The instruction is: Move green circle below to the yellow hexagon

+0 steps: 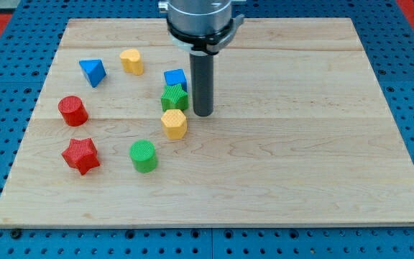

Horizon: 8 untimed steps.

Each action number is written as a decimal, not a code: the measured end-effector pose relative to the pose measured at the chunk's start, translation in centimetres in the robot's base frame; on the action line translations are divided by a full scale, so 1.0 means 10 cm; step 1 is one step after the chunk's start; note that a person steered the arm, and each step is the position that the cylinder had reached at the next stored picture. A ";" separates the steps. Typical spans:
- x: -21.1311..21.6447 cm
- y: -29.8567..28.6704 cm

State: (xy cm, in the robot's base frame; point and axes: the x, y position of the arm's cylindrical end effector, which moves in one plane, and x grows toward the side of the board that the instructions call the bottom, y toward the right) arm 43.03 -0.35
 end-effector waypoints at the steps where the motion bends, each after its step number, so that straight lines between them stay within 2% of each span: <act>1: -0.16 0.45; 3: -0.19 1.02; 4: 0.27 1.38; 5: 1.24 1.16; 6: 1.85 0.59; 8: 1.39 -0.96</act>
State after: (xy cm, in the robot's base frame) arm 56.95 -9.91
